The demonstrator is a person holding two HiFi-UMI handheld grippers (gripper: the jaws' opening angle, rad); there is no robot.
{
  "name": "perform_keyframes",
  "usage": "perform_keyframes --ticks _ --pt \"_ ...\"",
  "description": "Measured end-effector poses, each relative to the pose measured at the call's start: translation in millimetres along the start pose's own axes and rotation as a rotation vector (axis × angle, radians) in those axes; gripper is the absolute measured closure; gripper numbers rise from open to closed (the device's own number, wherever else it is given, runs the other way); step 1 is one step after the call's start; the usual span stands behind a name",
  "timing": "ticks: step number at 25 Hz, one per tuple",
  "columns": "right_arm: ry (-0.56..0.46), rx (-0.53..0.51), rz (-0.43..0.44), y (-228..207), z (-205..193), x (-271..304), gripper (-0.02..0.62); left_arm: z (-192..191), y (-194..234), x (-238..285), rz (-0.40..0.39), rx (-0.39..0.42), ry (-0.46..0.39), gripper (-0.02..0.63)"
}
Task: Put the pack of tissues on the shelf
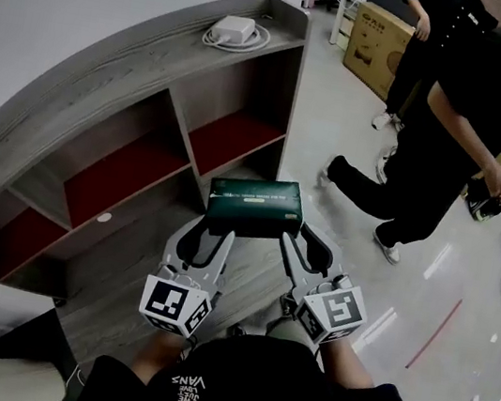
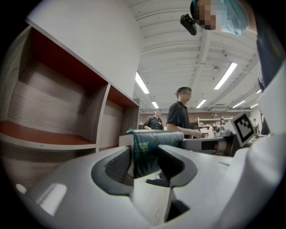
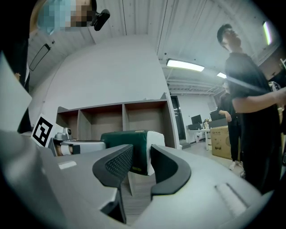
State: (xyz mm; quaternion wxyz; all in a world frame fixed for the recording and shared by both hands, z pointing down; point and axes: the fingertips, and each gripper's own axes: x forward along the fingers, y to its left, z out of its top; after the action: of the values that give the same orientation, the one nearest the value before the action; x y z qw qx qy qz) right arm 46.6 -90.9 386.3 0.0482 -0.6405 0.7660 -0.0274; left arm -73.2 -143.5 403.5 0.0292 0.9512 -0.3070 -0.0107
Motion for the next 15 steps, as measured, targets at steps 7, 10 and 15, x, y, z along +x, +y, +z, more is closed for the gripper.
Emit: perform_keyframes --ticks 7,10,15 --pt "0.02 -0.01 0.08 -20.1 4.2 30.4 0.471 2.4 11.1 23.9 0.08 0.008 -0.013 0.396" --pt "0.016 -0.012 0.119 -31.6 4.2 44.5 0.471 0.6 15.8 34.6 0.122 0.009 -0.012 0.396" --pt "0.053 -0.007 0.185 -45.9 4.1 73.5 0.471 0.5 28.4 54.0 0.197 0.009 -0.011 0.396"
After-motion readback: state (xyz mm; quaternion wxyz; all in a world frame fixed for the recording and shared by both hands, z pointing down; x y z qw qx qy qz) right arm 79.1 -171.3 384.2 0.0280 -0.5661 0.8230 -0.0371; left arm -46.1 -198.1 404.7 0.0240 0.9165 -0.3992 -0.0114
